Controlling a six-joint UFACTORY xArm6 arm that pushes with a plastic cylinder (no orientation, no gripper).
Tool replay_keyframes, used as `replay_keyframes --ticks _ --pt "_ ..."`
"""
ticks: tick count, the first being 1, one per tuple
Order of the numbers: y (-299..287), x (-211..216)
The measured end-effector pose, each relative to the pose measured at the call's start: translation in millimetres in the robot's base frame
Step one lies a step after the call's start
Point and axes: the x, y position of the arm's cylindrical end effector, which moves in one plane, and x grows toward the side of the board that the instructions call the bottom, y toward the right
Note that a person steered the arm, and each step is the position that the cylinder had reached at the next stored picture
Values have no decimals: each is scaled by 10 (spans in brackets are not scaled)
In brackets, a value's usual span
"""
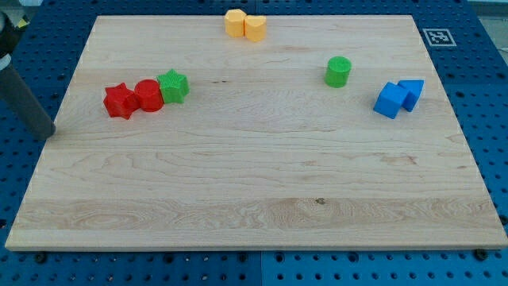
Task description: Separate the red circle from the red star
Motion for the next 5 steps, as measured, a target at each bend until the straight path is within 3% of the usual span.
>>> replay_keyframes --ticks 2,5 --pt "27 -721" --pt "1153 -783"
